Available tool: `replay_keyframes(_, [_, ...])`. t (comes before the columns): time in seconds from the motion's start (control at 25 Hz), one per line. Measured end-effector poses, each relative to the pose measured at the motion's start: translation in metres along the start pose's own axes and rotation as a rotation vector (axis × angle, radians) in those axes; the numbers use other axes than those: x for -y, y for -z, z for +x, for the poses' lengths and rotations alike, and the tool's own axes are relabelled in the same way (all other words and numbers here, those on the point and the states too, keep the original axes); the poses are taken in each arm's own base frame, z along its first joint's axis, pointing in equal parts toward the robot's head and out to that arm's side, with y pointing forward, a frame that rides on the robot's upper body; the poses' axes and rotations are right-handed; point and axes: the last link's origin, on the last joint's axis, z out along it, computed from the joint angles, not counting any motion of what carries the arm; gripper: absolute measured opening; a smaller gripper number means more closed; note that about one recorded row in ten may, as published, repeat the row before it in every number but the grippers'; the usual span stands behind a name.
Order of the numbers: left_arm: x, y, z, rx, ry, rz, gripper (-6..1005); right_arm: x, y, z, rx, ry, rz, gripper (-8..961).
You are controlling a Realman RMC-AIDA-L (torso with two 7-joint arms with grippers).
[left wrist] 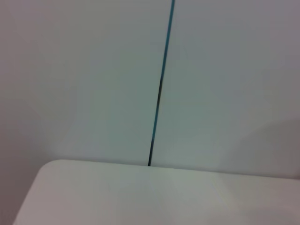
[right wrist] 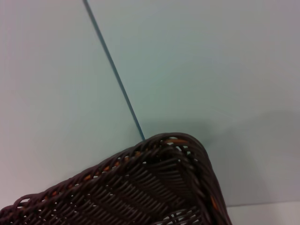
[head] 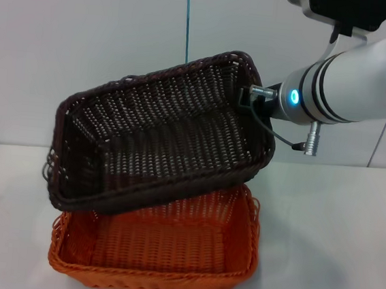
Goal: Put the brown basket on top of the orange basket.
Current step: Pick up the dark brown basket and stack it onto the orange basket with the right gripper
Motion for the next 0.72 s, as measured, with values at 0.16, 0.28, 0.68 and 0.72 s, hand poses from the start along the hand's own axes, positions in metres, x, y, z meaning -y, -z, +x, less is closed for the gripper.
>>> replay_keyframes(0.16, [0.0016, 0.0006, -0.0007, 0.002, 0.000, 0.006, 920, 0.0001, -0.0024, 0.0020, -0.006, 0.080, -0.001, 161])
replay_keyframes(0.28, [0.0021, 0.0009, -0.0014, 0.003, 0.001, 0.008, 920, 0.0017, -0.0049, 0.0034, -0.004, 0.114, -0.004, 161])
replay_keyframes(0.68, [-0.0016, -0.0003, -0.0040, 0.005, 0.006, 0.004, 920, 0.0055, -0.0009, 0.0067, 0.009, 0.126, 0.005, 161])
replay_keyframes(0.72, [-0.0016, 0.0000, -0.0044, 0.004, 0.006, 0.004, 921, 0.0055, -0.0018, 0.0056, 0.011, 0.097, 0.014, 161])
